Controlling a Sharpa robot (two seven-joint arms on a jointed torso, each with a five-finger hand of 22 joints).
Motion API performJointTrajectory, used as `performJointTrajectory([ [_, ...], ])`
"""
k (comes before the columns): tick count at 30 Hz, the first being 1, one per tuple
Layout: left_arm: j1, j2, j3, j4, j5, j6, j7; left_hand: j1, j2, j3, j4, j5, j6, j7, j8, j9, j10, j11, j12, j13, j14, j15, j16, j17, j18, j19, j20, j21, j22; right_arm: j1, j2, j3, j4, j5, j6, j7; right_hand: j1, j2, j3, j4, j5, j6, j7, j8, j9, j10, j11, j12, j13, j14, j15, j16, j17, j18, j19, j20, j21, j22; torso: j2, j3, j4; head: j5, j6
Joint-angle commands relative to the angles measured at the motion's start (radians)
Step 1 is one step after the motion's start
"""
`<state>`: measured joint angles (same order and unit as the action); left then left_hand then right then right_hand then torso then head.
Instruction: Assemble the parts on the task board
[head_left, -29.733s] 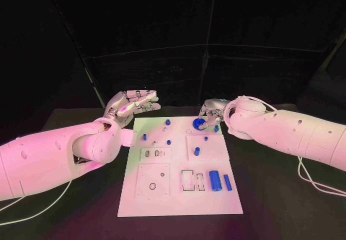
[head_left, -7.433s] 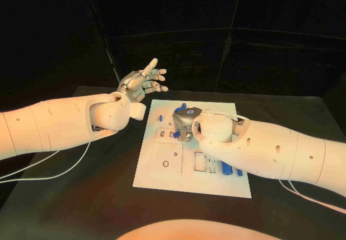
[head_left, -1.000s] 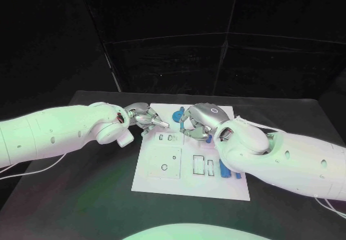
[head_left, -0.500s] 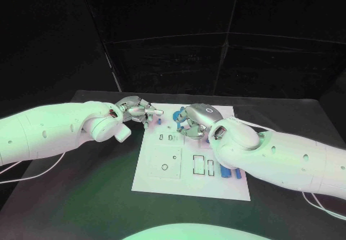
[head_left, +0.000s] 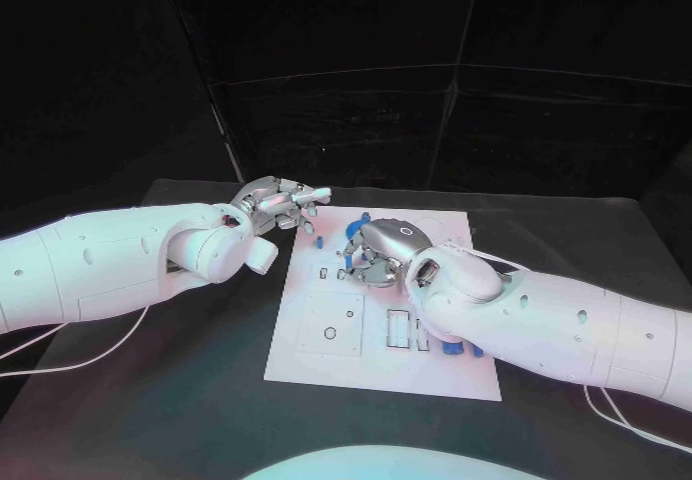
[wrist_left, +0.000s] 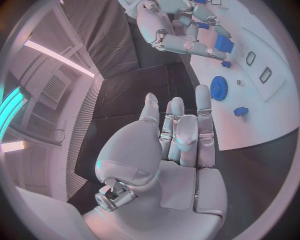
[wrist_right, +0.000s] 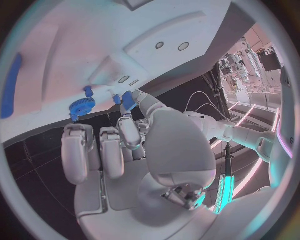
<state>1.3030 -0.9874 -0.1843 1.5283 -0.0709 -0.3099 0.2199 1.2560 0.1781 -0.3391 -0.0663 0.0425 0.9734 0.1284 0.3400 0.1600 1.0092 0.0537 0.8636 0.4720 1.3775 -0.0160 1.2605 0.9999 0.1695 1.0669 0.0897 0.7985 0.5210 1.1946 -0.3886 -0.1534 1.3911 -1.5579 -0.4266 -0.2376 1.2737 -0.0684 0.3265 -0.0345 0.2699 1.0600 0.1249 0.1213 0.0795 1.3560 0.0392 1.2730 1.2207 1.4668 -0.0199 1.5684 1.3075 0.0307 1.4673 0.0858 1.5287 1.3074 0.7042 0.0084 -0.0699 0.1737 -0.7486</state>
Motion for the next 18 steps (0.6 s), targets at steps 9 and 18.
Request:
performJointTrajectory([
  [9,0.005,-0.01,0.001,0.005,0.117,-0.1,0.152,0.008,0.018,0.0,0.001,0.005,-0.018,0.005,-0.009,-0.003,-0.016,0.003,-0.018,-0.012,-0.021,0.004,-0.032,-0.037,0.011,-0.007,0.005,-0.018,-0.012,-0.007,0.012,0.0,-0.028,0.011,0.06,0.008,-0.005,0.001,0.003,0.0,0.001,0.004,0.003,0.002,0.001,0.004,0.002,0.001,-0.001,0.104,-0.009,0.002,0.263,-0.007,0.051,-0.006,-0.004,0.155,0.0,0.0008,-0.0008,0.004,-0.005],
  [18,0.008,-0.01,0.001,0.011,0.122,-0.101,0.167,0.01,0.02,0.001,0.001,0.005,-0.018,0.005,-0.009,-0.002,-0.017,0.004,-0.02,-0.013,-0.022,0.005,-0.034,-0.039,0.011,-0.007,0.006,-0.021,-0.014,-0.014,0.021,0.0,-0.046,0.014,0.042,0.013,-0.005,0.0,0.003,0.0,-0.002,0.003,0.004,0.001,0.001,0.002,0.003,-0.001,-0.002,0.104,-0.008,0.002,0.263,-0.007,0.051,-0.006,-0.005,0.154,0.0,0.0018,-0.0015,0.008,-0.005],
])
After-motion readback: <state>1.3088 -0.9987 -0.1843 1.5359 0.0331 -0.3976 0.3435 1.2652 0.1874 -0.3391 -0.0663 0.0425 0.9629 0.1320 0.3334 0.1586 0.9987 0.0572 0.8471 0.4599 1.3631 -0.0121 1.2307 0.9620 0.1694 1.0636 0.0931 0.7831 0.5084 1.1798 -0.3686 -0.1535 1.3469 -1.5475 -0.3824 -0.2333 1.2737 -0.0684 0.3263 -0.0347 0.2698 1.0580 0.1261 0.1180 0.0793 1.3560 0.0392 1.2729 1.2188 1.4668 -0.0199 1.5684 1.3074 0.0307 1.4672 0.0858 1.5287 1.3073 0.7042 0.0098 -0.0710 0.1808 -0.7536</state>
